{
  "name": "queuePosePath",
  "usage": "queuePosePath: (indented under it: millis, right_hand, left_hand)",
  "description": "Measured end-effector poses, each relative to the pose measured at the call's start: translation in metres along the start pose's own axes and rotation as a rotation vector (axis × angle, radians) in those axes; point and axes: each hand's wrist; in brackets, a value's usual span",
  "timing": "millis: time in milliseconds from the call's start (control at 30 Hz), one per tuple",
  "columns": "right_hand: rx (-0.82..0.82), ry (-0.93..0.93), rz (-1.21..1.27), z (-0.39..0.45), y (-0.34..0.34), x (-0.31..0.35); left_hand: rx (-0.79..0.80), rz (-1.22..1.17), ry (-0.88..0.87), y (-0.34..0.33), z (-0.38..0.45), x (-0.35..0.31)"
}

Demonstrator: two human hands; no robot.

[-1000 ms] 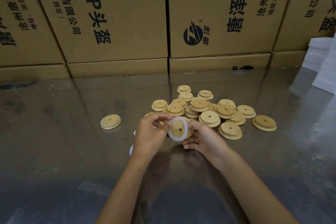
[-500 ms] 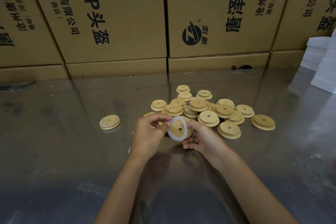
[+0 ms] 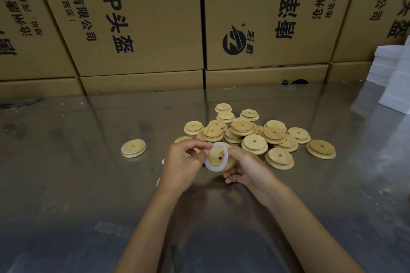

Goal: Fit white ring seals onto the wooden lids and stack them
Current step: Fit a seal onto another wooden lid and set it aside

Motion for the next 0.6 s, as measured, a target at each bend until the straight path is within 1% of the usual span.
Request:
queuePosePath:
  millis: [133, 300, 367, 467, 600]
  right_hand:
    - [0.018, 0.003, 0.018, 0.002, 0.0011, -0.0016]
    - [0.032, -0.028, 0.06, 0.0026, 0.0014, -0.0022]
    - [0.045, -0.053, 0.088, 0.003, 0.0022, -0.0005]
    - [0.08, -0.047, 0.046, 0.002, 0.001, 0.0008]
    - [0.07, 0.034, -0.038, -0.0017, -0.0021, -0.0027]
  left_hand:
    - [-0.008, -0.012, -0.02, -0.0022, 0.0, 0.001]
    - [-0.081, 0.167, -0.158, -0.0058, -0.0025, 0.0035]
    - [-0.08, 0.193, -0.187, -0.0064, -0.0033, 0.0041]
    - [-0.063, 0.191, -0.216, -0.0075, -0.0044, 0.0026]
    - [-0.026, 0.119, -0.276, -0.0094, -0.0066, -0.0013]
Point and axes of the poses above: each hand's wrist, its own z-axis towards the middle knuckle, its own y-axis out of the back of the hand, x = y × z, and after that the axes turned 3 degrees about -x, right-handed
